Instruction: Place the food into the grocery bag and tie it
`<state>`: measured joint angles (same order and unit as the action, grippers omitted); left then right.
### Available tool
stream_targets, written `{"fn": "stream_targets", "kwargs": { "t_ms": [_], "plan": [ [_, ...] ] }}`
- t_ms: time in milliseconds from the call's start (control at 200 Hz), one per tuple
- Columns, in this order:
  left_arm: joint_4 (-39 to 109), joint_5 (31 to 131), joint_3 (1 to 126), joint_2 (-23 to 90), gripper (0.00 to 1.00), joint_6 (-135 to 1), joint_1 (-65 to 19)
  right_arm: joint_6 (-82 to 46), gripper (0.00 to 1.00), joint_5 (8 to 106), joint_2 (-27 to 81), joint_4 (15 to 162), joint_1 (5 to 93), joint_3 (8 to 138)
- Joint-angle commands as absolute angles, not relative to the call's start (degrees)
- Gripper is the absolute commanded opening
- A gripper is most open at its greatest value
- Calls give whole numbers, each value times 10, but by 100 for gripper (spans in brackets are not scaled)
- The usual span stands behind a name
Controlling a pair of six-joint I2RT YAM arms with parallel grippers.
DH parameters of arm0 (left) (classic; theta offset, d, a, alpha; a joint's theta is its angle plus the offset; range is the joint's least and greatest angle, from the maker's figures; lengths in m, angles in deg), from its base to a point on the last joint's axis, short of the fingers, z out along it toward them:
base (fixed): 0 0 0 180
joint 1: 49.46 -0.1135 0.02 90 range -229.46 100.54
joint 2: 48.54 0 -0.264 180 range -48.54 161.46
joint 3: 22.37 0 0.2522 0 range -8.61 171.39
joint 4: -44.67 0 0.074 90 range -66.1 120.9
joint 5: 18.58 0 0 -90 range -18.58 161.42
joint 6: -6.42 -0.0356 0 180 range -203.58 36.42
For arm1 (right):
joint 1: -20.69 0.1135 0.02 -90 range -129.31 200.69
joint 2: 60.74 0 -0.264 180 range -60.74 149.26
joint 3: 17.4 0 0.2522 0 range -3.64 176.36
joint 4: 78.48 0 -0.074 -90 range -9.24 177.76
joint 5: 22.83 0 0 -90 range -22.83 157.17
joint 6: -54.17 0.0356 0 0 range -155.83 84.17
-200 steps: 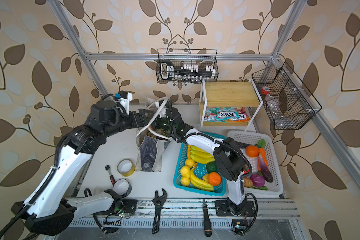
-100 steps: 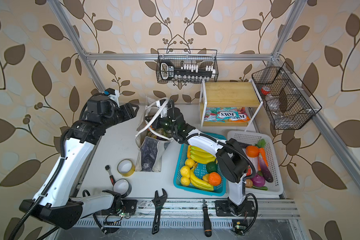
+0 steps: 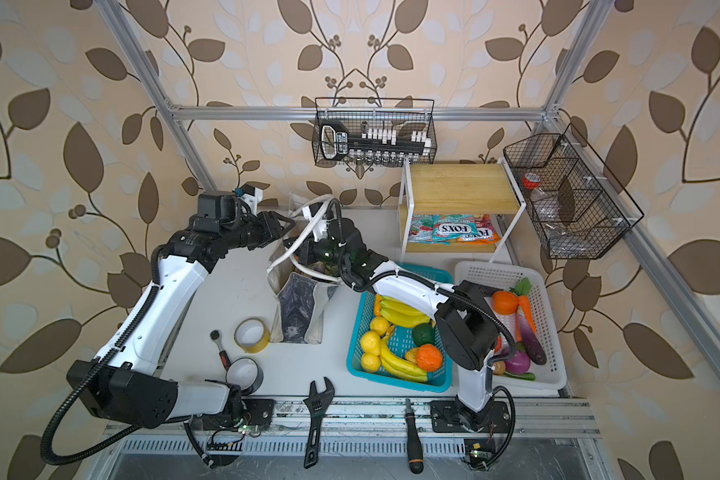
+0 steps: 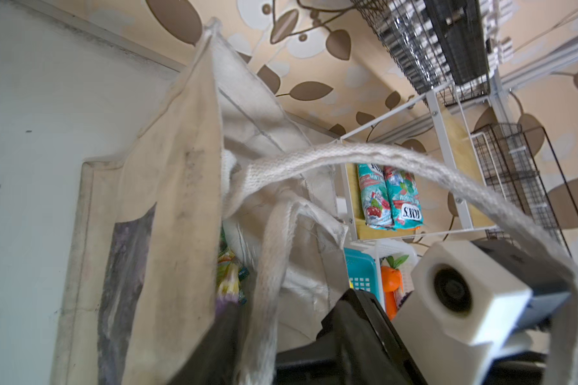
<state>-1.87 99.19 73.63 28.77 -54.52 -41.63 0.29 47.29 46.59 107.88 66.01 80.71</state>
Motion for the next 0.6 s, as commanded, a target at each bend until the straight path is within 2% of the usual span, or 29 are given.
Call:
{"fn": "stream_targets", "kwargs": {
  "t_ms": [0,90,185,270,330,505,595],
  "plan": [
    [10,1033,735,287,42,-539,-417,-10,0,477,459,1070,660,827],
    [-20,1017,746,295,48,-555,-417,-4,0,473,460,1080,660,822],
    [-10,1046,746,310,38,-550,-410,0,0,470,464,1088,662,824],
    [-21,1039,752,316,36,-561,-399,4,0,461,465,1093,662,827],
    [-32,1039,759,320,30,-570,-397,2,0,462,466,1088,662,829],
    [-23,1019,756,310,0,-563,-397,-1,0,461,465,1084,660,827],
    [-17,1017,754,307,0,-561,-397,2,0,461,463,1092,660,819]
  ]
}}
